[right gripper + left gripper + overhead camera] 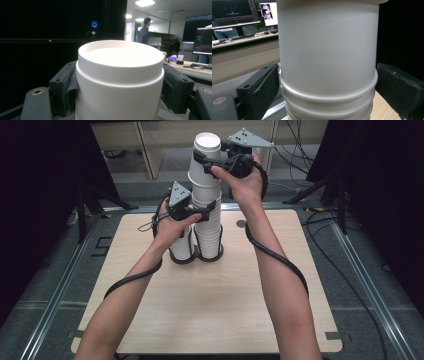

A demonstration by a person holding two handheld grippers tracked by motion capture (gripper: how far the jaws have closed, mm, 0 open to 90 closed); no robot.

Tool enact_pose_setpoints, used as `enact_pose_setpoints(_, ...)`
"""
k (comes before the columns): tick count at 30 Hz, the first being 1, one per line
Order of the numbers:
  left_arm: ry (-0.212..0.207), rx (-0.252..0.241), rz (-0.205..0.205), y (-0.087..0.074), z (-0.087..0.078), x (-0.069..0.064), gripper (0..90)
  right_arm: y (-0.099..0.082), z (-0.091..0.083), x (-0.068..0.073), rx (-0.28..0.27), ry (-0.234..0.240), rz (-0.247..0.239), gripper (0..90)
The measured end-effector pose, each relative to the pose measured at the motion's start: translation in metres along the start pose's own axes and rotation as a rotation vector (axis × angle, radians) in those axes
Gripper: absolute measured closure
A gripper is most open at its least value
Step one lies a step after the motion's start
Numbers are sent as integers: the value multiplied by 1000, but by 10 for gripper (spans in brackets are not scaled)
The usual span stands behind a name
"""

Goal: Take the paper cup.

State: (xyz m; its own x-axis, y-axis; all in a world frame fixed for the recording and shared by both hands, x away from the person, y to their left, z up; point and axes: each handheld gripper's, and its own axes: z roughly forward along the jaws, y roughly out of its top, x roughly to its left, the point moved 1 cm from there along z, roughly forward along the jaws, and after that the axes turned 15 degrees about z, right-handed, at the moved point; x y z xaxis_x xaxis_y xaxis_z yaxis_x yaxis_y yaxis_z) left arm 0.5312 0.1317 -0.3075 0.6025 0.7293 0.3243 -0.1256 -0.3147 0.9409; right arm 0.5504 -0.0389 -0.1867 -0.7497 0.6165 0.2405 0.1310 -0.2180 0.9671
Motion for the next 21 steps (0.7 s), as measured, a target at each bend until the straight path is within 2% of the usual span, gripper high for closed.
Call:
enact_pose_setpoints(5,0,-2,5,0,0,0,60,4,-6,1,-39,18,5,253)
enact_pose_setpoints(6,-2,-2,4,0,0,1,60,4,-6,2,-51,25,19,253)
enact_pose_setpoints(12,-4,-5,1,0,1,0,60,6,-12,3,-95,33,16,252)
enact_pose_setpoints(15,-1,0,7,0,0,1,60,10,-18,2,-146,57,8,252)
enact_pose_setpoints(16,-1,2,8,0,0,1,60,10,-19,3,-154,60,12,253)
enact_pose_setpoints(17,-1,-22,3,-1,2,0,60,11,-21,2,-163,62,5,252)
enact_pose_setpoints(21,0,-20,3,-1,2,0,60,14,-27,2,-187,65,-14,252)
